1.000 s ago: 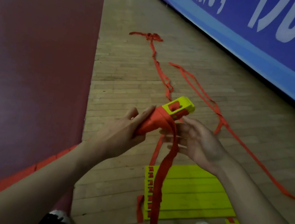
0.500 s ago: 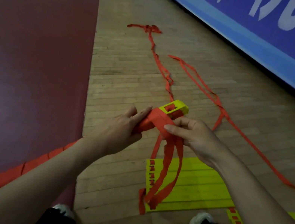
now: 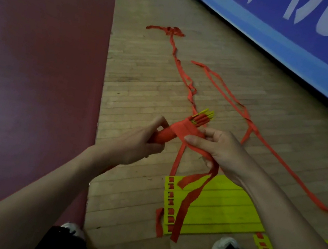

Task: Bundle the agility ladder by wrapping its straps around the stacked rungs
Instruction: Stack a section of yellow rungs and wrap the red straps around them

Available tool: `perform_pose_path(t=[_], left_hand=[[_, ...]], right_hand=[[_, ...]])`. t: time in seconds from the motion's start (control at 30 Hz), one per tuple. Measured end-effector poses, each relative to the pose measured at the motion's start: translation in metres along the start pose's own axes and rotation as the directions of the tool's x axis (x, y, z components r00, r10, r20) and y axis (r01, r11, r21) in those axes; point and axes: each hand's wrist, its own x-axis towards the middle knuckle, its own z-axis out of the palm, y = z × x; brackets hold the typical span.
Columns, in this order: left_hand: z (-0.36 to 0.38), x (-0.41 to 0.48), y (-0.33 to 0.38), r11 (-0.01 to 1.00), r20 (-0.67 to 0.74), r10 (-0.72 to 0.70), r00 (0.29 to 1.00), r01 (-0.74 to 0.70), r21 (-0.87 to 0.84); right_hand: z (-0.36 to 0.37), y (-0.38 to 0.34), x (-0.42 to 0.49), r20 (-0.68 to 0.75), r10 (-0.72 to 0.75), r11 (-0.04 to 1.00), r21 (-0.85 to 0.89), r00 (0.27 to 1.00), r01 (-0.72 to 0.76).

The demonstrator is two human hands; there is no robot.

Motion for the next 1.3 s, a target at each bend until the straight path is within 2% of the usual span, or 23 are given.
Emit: perform_pose_path(t=[0.3,0.43,0.63,0.8,0.97,1.13,1.3], left_hand=[[-0.003,0.000,0.009,0.925,0.098,-0.114,0.989,0.141,-0.352],[-0.006,0.002,0.010,0.895,0.112,-0.124,0.986,0.160,-0.416],[-0.013,-0.001,0.008,0.851,0.166,-0.131,0.977,0.196,-0.486],[-0.016,-0.003,0.005,0.845,0.175,-0.136,0.975,0.207,-0.493],[-0.022,-0.005,0.001,0.835,0.199,-0.139,0.970,0.223,-0.503],[-0.021,-0.012,0.005,0.846,0.289,-0.080,0.954,0.218,-0.486],[-0.016,-0.010,0.014,0.871,0.253,-0.146,0.956,0.245,-0.426]], right_hand=[[0.000,-0.001,-0.001,-0.011,-0.004,0.999,-0.045,1.000,0.004],[0.002,0.000,-0.001,-0.054,-0.032,0.998,0.055,0.998,0.035],[0.007,-0.002,0.001,-0.088,-0.106,0.993,0.039,0.990,0.110],[0.006,0.004,0.001,-0.060,-0.108,0.994,-0.007,0.992,0.108],[0.000,0.006,0.002,0.063,-0.076,0.997,-0.008,0.995,0.076],[-0.004,0.011,0.003,0.089,-0.103,0.992,-0.060,0.991,0.109],[-0.007,0.018,0.006,0.145,-0.134,0.988,-0.058,0.980,0.144]])
